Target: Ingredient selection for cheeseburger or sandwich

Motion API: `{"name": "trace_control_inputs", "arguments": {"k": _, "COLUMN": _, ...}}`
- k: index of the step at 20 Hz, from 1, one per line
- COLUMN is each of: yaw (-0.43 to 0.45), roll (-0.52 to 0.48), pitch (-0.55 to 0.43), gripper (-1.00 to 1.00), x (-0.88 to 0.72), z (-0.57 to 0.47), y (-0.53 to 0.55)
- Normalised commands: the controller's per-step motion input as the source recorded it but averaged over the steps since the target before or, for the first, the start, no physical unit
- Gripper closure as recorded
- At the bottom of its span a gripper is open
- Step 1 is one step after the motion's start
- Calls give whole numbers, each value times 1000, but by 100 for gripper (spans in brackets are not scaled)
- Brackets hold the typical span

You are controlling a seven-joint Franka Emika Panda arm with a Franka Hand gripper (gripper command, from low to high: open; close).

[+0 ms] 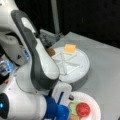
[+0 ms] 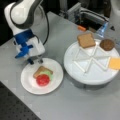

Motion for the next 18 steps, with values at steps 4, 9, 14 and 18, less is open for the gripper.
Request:
{"name": "trace_control_inputs", "arguments": {"k": 4, "yaw": -187, "roll": -189, "pitch": 201, "gripper": -100, "x": -387, "z": 260, "y": 308}}
{"name": "trace_control_inputs", "arguments": {"k": 9, "yaw": -213, "roll": -309, "pitch": 149, "gripper": -100, "x": -489, "z": 177, "y": 384}}
{"name": "trace_control_inputs", "arguments": {"k": 14, "yaw": -123, "roll": -485, "pitch": 39, "gripper": -100, "x": -644, "z": -3, "y": 321}}
{"name": "trace_control_inputs", "arguments": {"k": 18, "yaw": -77, "roll": -495, "pitch": 4, "gripper": -100, "x": -582, "z": 57, "y": 474}}
